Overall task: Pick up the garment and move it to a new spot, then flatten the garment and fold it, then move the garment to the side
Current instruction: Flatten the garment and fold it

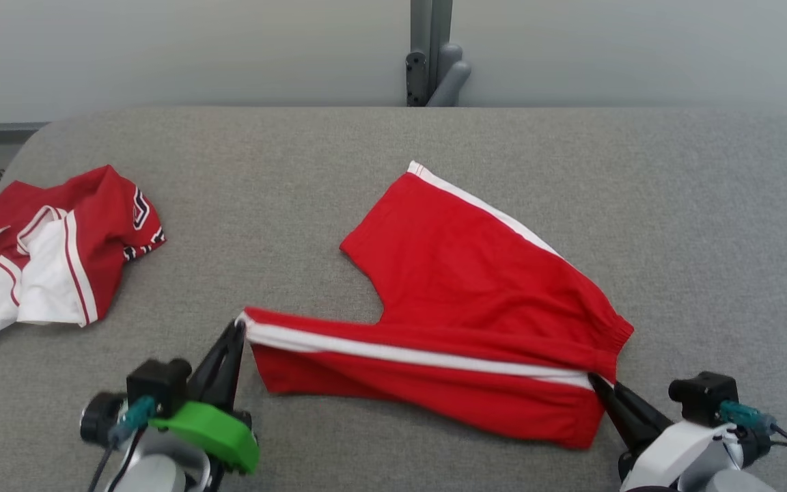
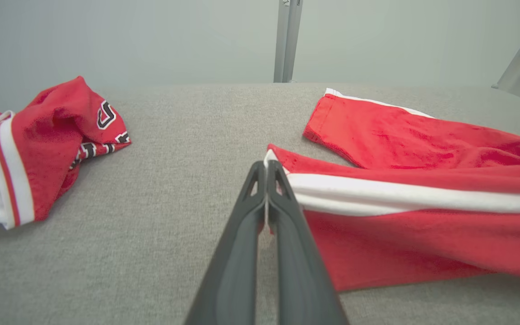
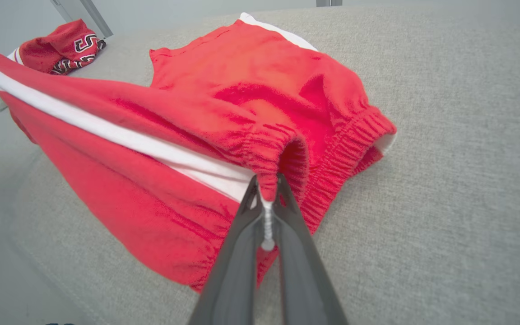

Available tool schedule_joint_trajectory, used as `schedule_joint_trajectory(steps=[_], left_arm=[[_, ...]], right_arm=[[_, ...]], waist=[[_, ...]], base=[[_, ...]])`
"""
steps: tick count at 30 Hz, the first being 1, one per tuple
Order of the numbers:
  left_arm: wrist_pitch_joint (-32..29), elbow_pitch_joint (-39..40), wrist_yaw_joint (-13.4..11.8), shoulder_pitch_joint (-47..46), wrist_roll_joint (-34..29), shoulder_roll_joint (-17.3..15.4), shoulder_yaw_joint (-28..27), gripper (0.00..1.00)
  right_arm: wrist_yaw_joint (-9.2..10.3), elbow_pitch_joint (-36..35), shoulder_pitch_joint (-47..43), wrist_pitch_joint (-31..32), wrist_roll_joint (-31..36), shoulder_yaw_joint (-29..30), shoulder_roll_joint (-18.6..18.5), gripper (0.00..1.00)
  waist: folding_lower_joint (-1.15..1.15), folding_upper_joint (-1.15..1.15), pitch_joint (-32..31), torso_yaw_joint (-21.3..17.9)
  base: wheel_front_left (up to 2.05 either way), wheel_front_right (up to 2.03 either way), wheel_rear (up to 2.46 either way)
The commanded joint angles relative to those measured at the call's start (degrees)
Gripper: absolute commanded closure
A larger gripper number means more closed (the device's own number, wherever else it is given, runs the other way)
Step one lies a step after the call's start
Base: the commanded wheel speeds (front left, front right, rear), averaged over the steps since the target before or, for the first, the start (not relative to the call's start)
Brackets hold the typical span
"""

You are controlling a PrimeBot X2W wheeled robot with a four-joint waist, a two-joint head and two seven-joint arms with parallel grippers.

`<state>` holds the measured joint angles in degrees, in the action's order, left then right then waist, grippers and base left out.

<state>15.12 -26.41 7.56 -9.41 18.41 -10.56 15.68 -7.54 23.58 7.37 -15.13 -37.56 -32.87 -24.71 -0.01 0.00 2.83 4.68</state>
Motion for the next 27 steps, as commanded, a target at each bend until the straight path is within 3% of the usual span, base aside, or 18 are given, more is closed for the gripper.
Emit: schedule_joint_trajectory(steps=[1, 5, 15, 21, 27], left_arm=[[0.01, 0.18, -0.15, -4.29, -0.45, -0.99, 0.75, 1.00], [0.00, -1.70, -0.15, -12.64, -1.55, -2.20, 3.59, 1.00], [0.00, -16.41, -0.15, -37.81, -4.48, -3.35, 12.82, 1.00], [0.00, -24.70, -0.15, -47.24, -4.86, -2.75, 14.95, 1.00], [0.00, -30.02, -0.69, -52.81, -6.59, -2.84, 15.24, 1.00]], right_arm=[[0.10, -0.60, 1.79, -0.01, 0.52, 0.95, 0.21, 1.00], [0.10, -1.72, 6.07, -0.02, 0.12, 3.54, 1.07, 1.00], [0.09, -1.29, 15.41, -0.02, 2.83, 8.70, 6.34, 1.00], [0.10, 0.79, 17.77, -0.02, 5.95, 13.31, 11.78, 1.00], [0.11, 2.13, 18.45, -0.02, 8.41, 15.46, 14.79, 1.00]], waist=[[0.01, 0.00, 5.43, -2.54], [0.01, 0.00, 9.68, -4.40], [0.01, 0.00, 21.14, -10.83], [0.01, 0.00, 25.08, -14.65], [0.01, 0.00, 26.98, -17.14]], base=[[0.00, 0.00, 0.00], [0.00, 0.00, 0.00], [0.00, 0.00, 0.00], [0.00, 0.00, 0.00], [0.00, 0.00, 0.00]])
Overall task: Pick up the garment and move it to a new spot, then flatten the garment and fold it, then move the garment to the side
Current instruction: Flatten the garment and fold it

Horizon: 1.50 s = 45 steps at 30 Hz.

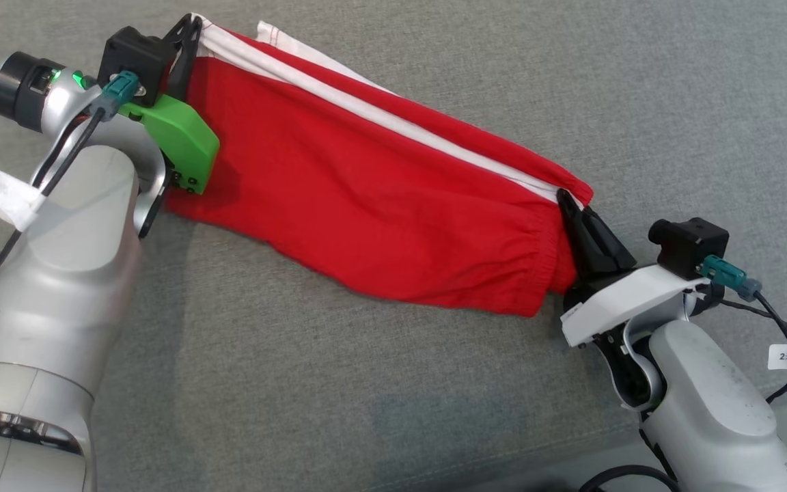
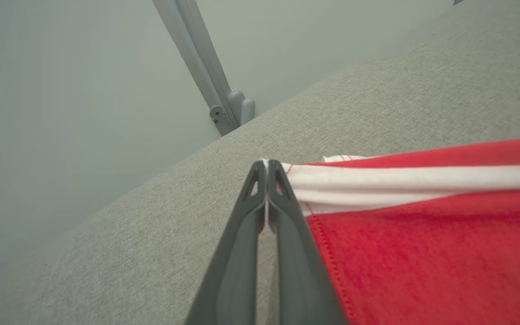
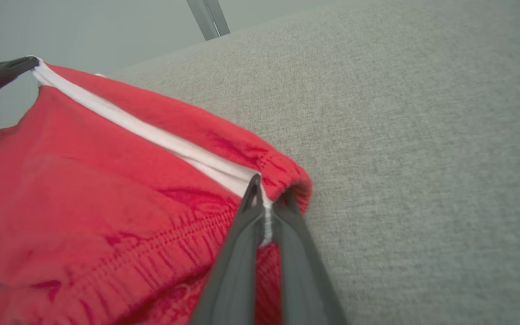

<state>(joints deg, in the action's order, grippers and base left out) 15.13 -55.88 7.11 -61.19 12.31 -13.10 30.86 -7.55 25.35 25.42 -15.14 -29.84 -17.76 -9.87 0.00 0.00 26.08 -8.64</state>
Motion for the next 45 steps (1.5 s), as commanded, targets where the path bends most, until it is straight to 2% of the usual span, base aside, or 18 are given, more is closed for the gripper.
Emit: schedule_joint_trajectory(steps=[1, 6, 12, 13, 14, 15, 16, 17, 18, 19, 20, 21, 31, 38, 45], left_arm=[[-0.02, -1.32, -0.20, -1.68, -0.85, -0.05, 0.47, 1.00], [-0.01, -4.97, 0.14, -3.40, -1.51, 1.11, 2.17, 1.00], [-0.01, -5.42, 0.25, -3.52, -0.86, 2.08, 2.94, 1.00], [-0.01, -5.41, 0.28, -3.36, -0.68, 2.08, 2.87, 1.00], [-0.01, -5.52, 0.28, -3.22, -0.66, 2.02, 2.75, 1.00], [-0.01, -5.52, 0.02, -3.07, -0.66, 1.92, 2.57, 1.00], [-0.01, -5.20, -0.49, -2.61, -0.36, 1.81, 2.05, 1.00], [-0.01, -4.80, -0.55, -2.36, -0.09, 1.77, 1.74, 1.00], [-0.01, -4.62, -0.49, -2.03, -0.09, 1.74, 1.61, 0.75], [-0.01, -4.62, -0.49, -2.03, -0.09, 1.74, 1.61, 0.75], [-0.01, -3.97, -0.48, -1.77, 0.01, 1.81, 1.38, 0.32], [-0.01, -3.40, -0.62, -1.46, 0.25, 1.87, 1.07, 0.00], [-0.04, 3.09, -2.09, 6.82, 3.41, 1.82, -5.31, 0.00], [-0.04, -0.59, -0.52, 13.25, 6.28, 3.14, -7.20, 0.00], [-1.99, -8.87, 0.51, 12.54, 9.31, 5.99, -5.06, 0.00]], right_arm=[[0.12, 0.41, 0.33, 0.00, 0.83, 0.44, 0.39, 1.00], [0.14, 0.52, 0.18, 0.06, 1.67, 0.55, 1.97, 1.00], [0.16, -0.13, -0.36, 0.07, 2.07, 0.30, 2.76, 1.00], [0.16, -0.33, -0.43, 0.07, 2.20, 0.49, 2.84, 0.90], [0.16, -0.53, -0.54, 0.07, 2.29, 0.82, 2.97, 0.60], [0.16, -0.63, -0.66, 0.06, 2.41, 1.06, 3.06, 0.49], [0.15, -0.98, -0.88, 0.06, 2.81, 1.75, 3.19, 0.21], [0.15, -1.10, -1.08, 0.05, 2.91, 2.35, 3.27, 0.04], [0.15, -1.25, -1.20, 0.05, 3.08, 2.87, 3.39, 0.00], [0.15, -1.25, -1.20, 0.05, 3.08, 2.87, 3.39, 0.00], [0.12, -1.46, -1.34, 0.05, 3.23, 3.35, 3.57, 0.00], [0.12, -1.74, -1.65, 0.04, 3.46, 3.93, 3.74, 0.00], [0.11, -4.10, -6.96, 0.00, 6.86, 11.90, 4.91, 0.00], [0.11, -5.37, -10.70, 0.00, 8.79, 15.88, 5.73, 0.00], [0.11, -5.84, -10.82, 0.00, 9.68, 16.81, 6.07, 0.00]], waist=[[0.00, 0.00, 3.97, -4.07], [0.00, 0.00, 4.44, -4.77], [0.00, 0.00, 4.11, -4.83], [0.00, 0.00, 3.99, -4.79], [0.00, 0.00, 3.85, -4.79], [0.00, 0.00, 3.65, -4.76], [0.00, 0.00, 3.30, -4.71], [0.00, 0.00, 3.11, -4.68], [0.00, 0.00, 2.88, -4.63], [0.00, 0.00, 2.88, -4.63], [0.00, 0.00, 2.61, -4.57], [0.00, 0.00, 2.25, -4.51], [0.00, 0.00, -2.47, -3.06], [0.00, 0.00, -4.21, -2.47], [0.00, 0.00, -5.09, -3.10]], base=[[0.00, 0.00, 0.00], [0.00, 0.00, 0.00], [0.00, 0.00, 0.00], [0.00, 0.00, 0.00], [0.00, 0.00, 0.00], [0.00, 0.00, 0.00], [0.00, 0.00, 0.00], [0.00, 0.00, 0.00], [0.00, 0.00, 0.00], [0.00, 0.00, 0.00], [0.00, 0.00, 0.00], [0.00, 0.00, 0.00], [0.00, 0.00, 0.00], [0.00, 0.00, 0.00], [0.00, 0.00, 0.00]])
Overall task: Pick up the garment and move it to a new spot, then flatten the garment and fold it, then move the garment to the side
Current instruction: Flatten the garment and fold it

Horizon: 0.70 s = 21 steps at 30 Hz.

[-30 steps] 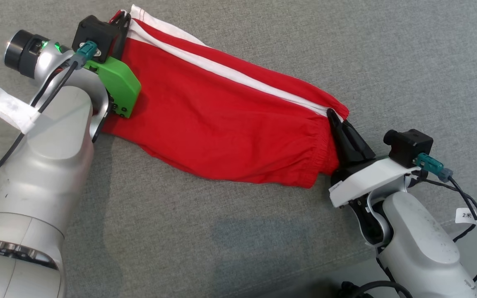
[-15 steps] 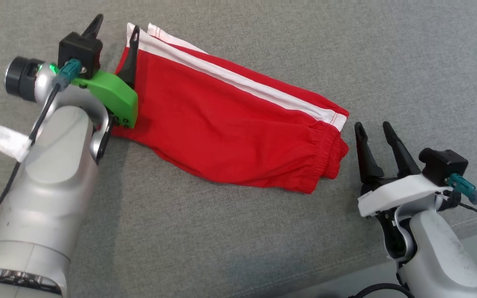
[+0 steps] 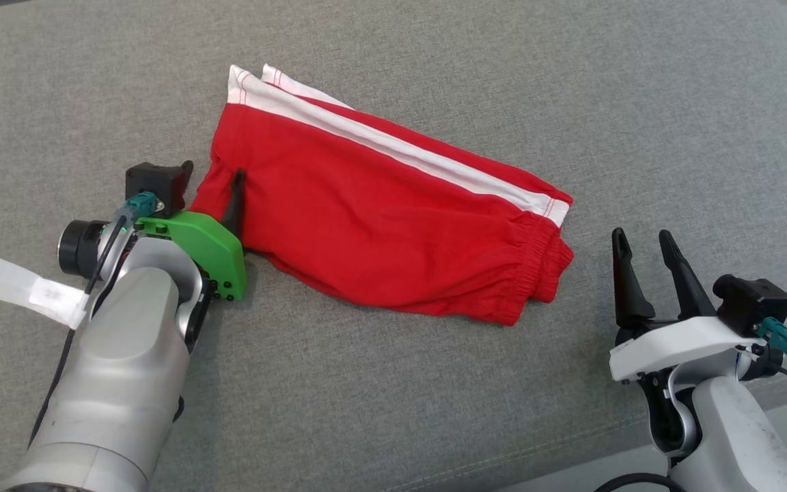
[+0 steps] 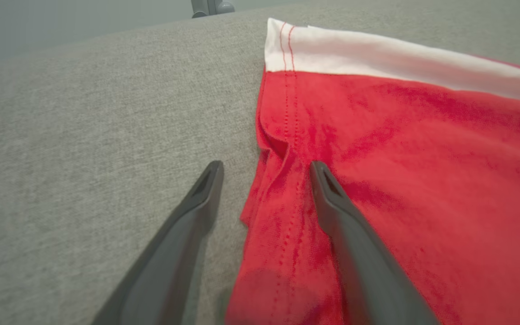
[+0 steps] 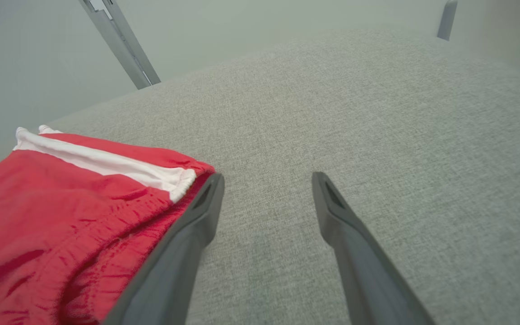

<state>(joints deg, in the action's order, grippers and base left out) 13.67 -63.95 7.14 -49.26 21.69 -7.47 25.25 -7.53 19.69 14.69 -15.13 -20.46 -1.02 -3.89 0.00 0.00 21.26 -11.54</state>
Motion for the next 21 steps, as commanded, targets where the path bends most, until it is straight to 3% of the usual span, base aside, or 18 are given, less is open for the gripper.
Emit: schedule_joint_trajectory(steps=[1, 2, 3, 4, 8, 15, 21], left_arm=[[-0.77, -1.20, 0.53, 0.77, 0.50, 0.78, 1.28, 0.00], [-1.13, -1.44, 0.55, 1.18, 1.33, 1.27, 2.01, 0.04], [-1.30, -1.49, 0.56, 1.66, 1.80, 1.49, 3.04, 0.38], [-1.54, -1.40, 0.57, 2.22, 2.58, 1.64, 4.07, 1.00], [-1.30, -1.11, 0.38, 4.45, 6.13, 1.29, 6.83, 1.00], [1.41, -1.59, 0.10, 7.98, 9.14, 0.04, 5.43, 1.00], [1.52, 1.72, -2.63, 12.62, 9.28, 0.38, 2.53, 1.00]], right_arm=[[0.08, -0.24, -0.09, -0.02, 0.49, -0.04, 0.11, 0.00], [0.08, -0.25, -0.14, -0.02, 0.59, -0.07, 0.12, 0.00], [0.08, -0.19, -0.34, -0.01, 0.61, -0.05, 0.15, 0.00], [0.08, -0.07, -0.61, -0.01, 0.67, -0.11, 0.19, 0.00], [0.08, 0.33, -1.81, -0.02, 0.68, 0.15, 0.26, 0.00], [0.08, 1.36, -4.67, -0.02, 0.01, 0.84, 0.24, 0.00], [0.08, 2.35, -6.84, -0.01, -0.33, 0.66, 0.09, 0.00]], waist=[[0.00, 0.00, -0.56, -0.34], [0.00, 0.00, -0.91, -0.43], [0.00, 0.00, -1.37, -0.52], [0.00, 0.00, -1.82, -0.58], [0.00, 0.00, -4.28, -0.39], [0.00, 0.00, -10.45, 2.08], [0.00, 0.00, -14.62, 5.36]], base=[[0.00, 0.00, 0.00], [0.00, 0.00, 0.00], [0.00, 0.00, 0.00], [0.00, 0.00, 0.00], [0.00, 0.00, 0.00], [0.00, 0.00, 0.00], [0.00, 0.00, 0.00]])
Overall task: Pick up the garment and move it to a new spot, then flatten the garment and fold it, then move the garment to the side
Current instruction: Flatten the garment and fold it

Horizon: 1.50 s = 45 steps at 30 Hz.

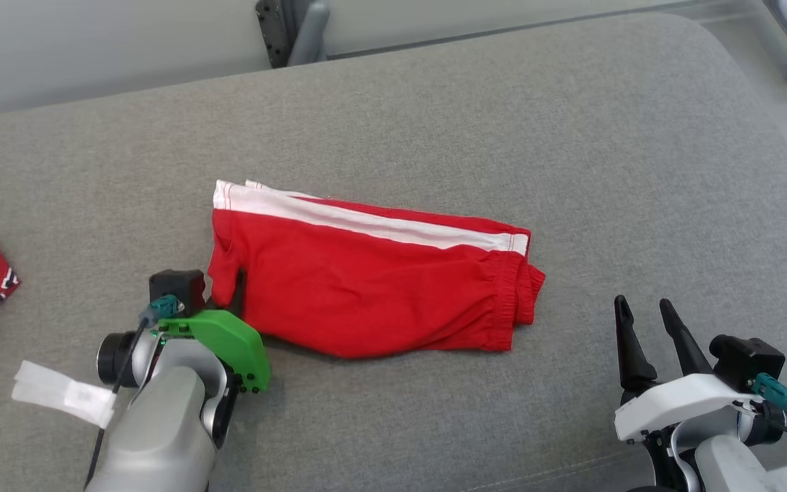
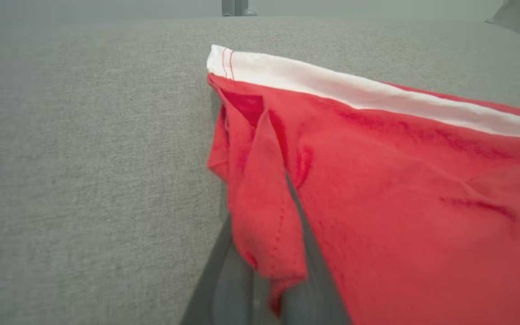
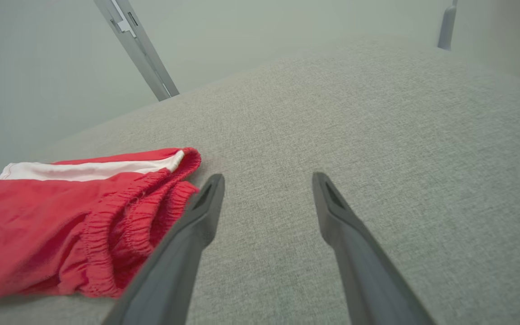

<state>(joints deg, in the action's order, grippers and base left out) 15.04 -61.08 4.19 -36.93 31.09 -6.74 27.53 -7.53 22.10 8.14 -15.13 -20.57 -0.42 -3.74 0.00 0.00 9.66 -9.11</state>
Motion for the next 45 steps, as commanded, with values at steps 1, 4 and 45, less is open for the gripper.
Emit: schedule_joint_trajectory(steps=[1, 4, 45], left_arm=[[0.12, 0.41, -0.55, 1.63, -0.88, -0.46, -0.22, 1.00], [0.07, 4.68, -2.36, 5.79, -2.30, -0.32, -1.76, 1.00], [0.08, 22.50, -1.67, 22.83, -18.35, 3.50, -19.08, 0.00]], right_arm=[[0.08, 0.09, -0.70, -0.02, -0.23, -0.02, -0.10, 0.00], [0.08, 0.12, -1.82, -0.01, -0.14, 0.05, -0.22, 0.00], [0.08, 25.39, 8.67, 0.12, -7.00, -7.97, 0.93, 0.06]], waist=[[0.00, 0.00, -3.73, 3.61], [0.00, 0.00, -5.37, 5.53], [0.00, 0.00, -3.30, 17.51]], base=[[0.00, 0.00, 0.00], [0.00, 0.00, 0.00], [0.00, 0.00, 0.00]])
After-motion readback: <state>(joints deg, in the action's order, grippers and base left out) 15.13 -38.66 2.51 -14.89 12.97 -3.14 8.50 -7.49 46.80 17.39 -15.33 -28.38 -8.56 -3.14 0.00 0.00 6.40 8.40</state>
